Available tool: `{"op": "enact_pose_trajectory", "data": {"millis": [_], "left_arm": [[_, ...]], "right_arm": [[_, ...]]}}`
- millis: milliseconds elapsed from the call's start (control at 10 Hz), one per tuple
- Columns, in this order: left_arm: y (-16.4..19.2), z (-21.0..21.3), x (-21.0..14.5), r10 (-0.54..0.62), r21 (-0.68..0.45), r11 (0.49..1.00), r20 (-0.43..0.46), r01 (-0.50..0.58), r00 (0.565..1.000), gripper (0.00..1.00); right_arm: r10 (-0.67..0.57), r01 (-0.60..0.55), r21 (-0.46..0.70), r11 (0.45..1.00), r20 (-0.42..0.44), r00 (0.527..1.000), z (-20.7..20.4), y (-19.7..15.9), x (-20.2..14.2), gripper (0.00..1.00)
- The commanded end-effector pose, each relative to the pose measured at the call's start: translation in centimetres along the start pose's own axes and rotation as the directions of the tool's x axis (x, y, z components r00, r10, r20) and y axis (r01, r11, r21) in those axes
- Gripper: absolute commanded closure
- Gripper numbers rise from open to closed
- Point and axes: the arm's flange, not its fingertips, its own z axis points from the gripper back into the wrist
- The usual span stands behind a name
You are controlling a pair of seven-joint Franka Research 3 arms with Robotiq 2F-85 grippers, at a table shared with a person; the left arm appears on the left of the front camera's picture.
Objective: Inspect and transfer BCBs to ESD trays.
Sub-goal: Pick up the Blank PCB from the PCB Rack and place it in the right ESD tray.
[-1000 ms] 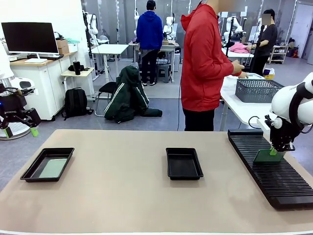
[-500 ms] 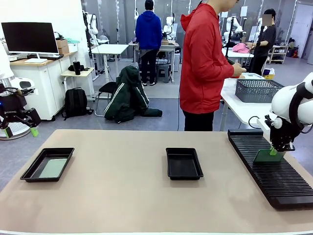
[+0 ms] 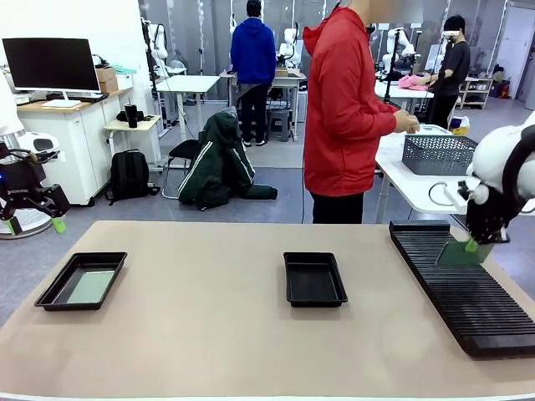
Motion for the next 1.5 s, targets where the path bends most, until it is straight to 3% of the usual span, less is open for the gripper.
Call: {"op": "enact_pose_trajectory", "data": {"millis": [0,300,600,900,1000,1400], "left_arm": [[0.1,-0.2,-0.1,-0.005,0.000,1.000,0.014,0.005,1.000,0.00],[0.1,-0.2,-0.1,-0.005,0.000,1.000,0.014,0.005,1.000,0.00],[0.1,-0.2,-0.1,-0.005,0.000,1.000,0.014,0.005,1.000,0.00],[0.1,-0.2,-0.1,-0.005,0.000,1.000,0.014,0.005,1.000,0.00],[0.1,-0.2,-0.1,-0.005,0.000,1.000,0.014,0.005,1.000,0.00],[0.1,-0.2,-0.1,-0.005,0.000,1.000,0.014,0.005,1.000,0.00]], "right_arm": [[-0.040,0.040,0.007,0.999,-0.054,0.998,7.2,0.2,1.0,0.98],[-0.109,0.111,0.022,0.994,-0.054,0.993,17.4,0.3,3.1,0.98],[-0.233,0.233,0.072,0.970,-0.003,0.972,22.7,0.2,4.0,0.98],[-0.302,0.298,0.094,0.950,0.040,0.952,24.3,0.4,4.1,0.98],[-0.240,0.240,0.075,0.968,-0.006,0.971,23.9,0.9,4.0,0.98],[-0.240,0.240,0.075,0.968,-0.006,0.971,23.9,0.9,4.0,0.98]]}}
